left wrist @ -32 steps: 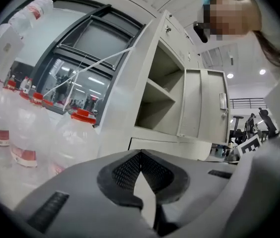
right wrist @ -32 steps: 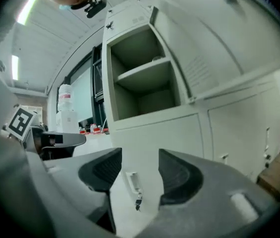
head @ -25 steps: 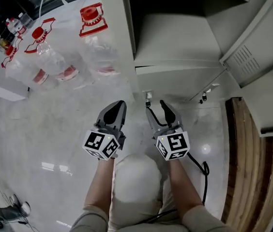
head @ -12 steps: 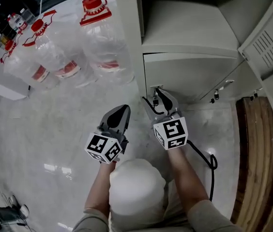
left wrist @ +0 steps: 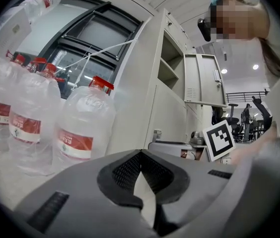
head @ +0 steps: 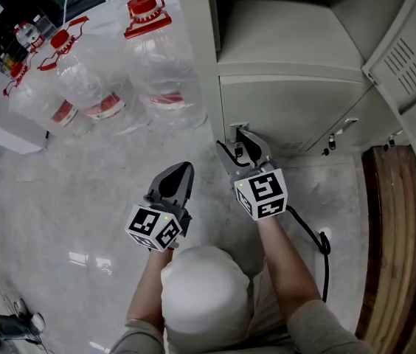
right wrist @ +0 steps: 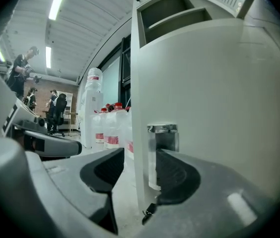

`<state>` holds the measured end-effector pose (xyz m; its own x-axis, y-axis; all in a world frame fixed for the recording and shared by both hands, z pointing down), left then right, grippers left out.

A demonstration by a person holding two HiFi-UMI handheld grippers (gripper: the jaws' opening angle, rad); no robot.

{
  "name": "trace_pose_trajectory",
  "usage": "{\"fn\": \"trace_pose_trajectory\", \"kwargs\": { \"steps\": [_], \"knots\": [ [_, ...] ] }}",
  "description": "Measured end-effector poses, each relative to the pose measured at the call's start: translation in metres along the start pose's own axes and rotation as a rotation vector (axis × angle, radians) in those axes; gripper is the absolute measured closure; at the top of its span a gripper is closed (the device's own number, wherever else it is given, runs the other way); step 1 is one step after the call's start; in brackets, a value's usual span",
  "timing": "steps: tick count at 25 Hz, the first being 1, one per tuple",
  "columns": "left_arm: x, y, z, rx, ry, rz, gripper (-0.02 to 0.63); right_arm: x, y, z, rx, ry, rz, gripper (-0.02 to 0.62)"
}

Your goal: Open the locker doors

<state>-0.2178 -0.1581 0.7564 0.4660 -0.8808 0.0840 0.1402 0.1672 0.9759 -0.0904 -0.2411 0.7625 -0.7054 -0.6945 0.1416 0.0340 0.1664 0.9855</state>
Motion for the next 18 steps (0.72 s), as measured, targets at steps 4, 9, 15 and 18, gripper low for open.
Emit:
{"fn": "trace_pose_trajectory", "kwargs": {
  "steps": [4,9,15,18],
  "knots": [
    [0.0,-0.005,-0.006,-0.004,0.006,-0.008,0.607,-0.008,-0.001,0.002,0.035,-0.041,0.027,0.396],
    [0.004,-0.014,-0.017,0.005,0.047,-0.009,0.607,-0.029,-0.001,0.007,0.11,-0.119,0.09,0.396],
    [0.002,-0.018,-0.029,0.013,0.083,0.004,0.607,-0.063,0.003,0.016,0.092,-0.155,0.102,0.397],
    [-0.001,-0.016,-0.035,0.018,0.102,0.013,0.607,-0.072,0.006,0.019,0.057,-0.135,0.081,0.407]
  ]
}}
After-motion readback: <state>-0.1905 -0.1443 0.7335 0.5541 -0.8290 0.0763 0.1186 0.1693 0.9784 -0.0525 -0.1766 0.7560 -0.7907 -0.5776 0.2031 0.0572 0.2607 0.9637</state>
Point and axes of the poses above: the fingertips, and each gripper's own axes: x forward along the fingers, z to its left, y out of its underside, the point moved 5 cm from there along -x, backward along the fingers, and after that the axes turned 3 degrees about x, right-handed, at the moved point
